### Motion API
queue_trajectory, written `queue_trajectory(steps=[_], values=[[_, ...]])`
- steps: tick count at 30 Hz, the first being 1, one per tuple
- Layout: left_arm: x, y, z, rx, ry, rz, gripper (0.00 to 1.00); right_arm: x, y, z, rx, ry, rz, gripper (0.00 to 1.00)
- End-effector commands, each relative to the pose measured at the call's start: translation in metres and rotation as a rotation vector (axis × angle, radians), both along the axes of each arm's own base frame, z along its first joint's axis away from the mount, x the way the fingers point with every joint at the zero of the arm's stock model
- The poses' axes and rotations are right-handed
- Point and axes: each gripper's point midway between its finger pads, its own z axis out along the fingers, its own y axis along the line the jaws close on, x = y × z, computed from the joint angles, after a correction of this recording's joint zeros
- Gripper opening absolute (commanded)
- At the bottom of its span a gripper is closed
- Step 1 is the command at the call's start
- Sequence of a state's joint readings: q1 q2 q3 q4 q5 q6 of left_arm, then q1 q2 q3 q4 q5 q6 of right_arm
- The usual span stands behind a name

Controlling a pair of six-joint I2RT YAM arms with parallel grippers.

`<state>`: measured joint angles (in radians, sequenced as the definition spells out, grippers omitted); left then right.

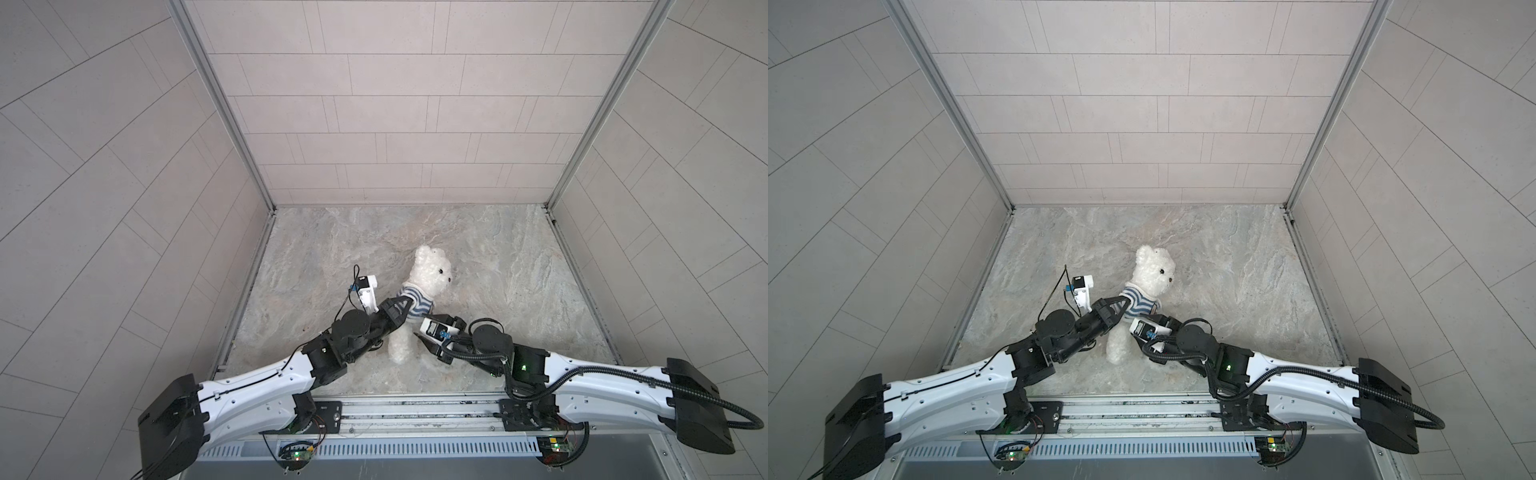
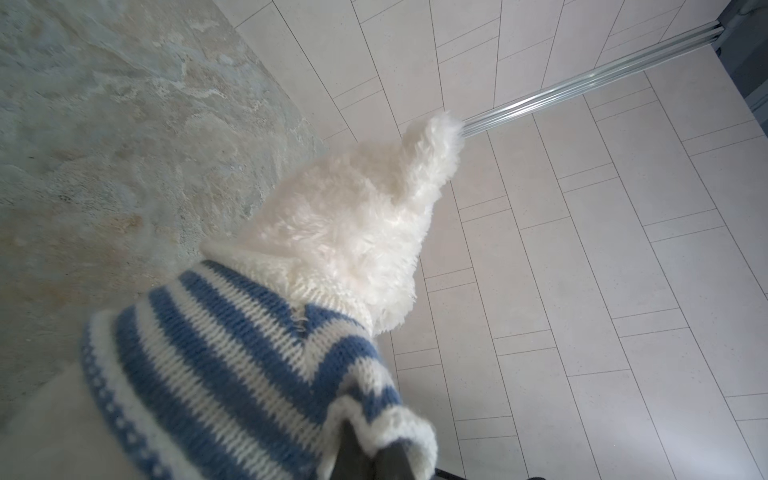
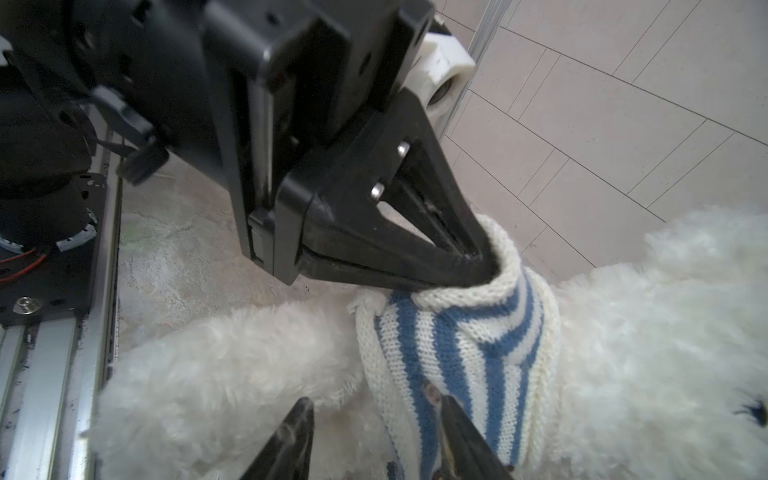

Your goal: Dress the teddy bear

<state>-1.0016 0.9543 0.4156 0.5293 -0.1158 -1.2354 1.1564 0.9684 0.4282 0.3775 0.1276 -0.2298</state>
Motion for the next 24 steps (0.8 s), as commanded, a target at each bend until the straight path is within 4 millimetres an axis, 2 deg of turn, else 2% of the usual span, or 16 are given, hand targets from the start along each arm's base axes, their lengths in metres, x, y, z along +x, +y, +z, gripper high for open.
queue_trajectory(steps=[1, 3, 6, 11, 17, 20, 24], values=[[-0.002, -0.004, 0.033, -0.119, -0.050, -0.007, 0.00, 0.010, -0.002, 0.009, -0.011, -0.067, -0.059, 0.50], [-0.003, -0.004, 0.034, -0.122, -0.051, -0.011, 0.00, 0.013, -0.004, 0.007, -0.020, -0.076, -0.084, 0.49], [-0.005, -0.005, 0.035, -0.120, -0.049, -0.019, 0.00, 0.018, -0.010, 0.009, -0.011, -0.098, -0.131, 0.38], [-0.012, 0.000, 0.028, -0.089, -0.041, -0.038, 0.00, 0.025, -0.025, 0.008, -0.034, -0.109, -0.209, 0.00], [-0.019, 0.018, 0.013, -0.048, -0.025, -0.020, 0.00, 0.025, -0.055, -0.007, -0.053, -0.103, -0.289, 0.00], [-0.021, 0.023, 0.014, -0.056, -0.030, -0.026, 0.00, 0.022, -0.070, -0.014, -0.053, -0.091, -0.314, 0.00], [-0.023, 0.019, 0.020, -0.067, -0.038, -0.081, 0.00, 0.019, -0.084, -0.020, -0.049, -0.079, -0.334, 0.00]])
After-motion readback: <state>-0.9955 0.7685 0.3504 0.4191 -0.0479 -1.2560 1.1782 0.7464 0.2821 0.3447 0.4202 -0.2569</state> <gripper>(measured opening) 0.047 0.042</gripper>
